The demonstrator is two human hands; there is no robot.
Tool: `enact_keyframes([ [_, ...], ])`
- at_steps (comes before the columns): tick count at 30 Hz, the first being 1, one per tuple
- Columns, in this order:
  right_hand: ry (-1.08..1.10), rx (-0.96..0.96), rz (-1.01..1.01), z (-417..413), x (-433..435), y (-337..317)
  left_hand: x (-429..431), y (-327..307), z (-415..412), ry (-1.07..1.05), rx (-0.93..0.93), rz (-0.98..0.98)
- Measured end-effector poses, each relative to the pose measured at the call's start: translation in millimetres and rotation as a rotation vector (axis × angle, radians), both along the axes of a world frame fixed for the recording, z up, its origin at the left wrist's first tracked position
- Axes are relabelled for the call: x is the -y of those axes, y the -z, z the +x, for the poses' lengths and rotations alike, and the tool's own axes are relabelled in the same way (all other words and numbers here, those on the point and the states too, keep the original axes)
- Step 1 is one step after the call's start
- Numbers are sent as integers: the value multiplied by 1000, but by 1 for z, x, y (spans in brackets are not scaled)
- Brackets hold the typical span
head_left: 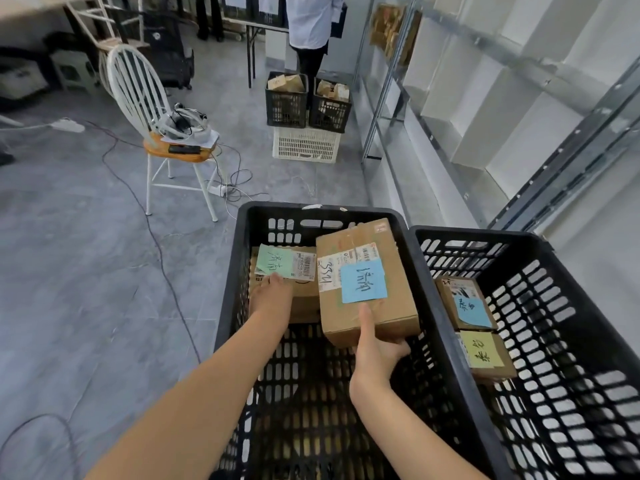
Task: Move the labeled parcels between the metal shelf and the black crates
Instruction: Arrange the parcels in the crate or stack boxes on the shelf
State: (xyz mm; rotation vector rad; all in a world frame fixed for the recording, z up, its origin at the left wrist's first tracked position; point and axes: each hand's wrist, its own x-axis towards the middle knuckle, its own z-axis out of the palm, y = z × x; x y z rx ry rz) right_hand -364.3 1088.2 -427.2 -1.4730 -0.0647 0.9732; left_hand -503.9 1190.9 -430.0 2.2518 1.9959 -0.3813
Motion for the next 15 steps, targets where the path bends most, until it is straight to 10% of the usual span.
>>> enact_keyframes([
  [15, -141, -44, -79, 16, -18, 18, 2, 2, 2, -152, 283, -39],
])
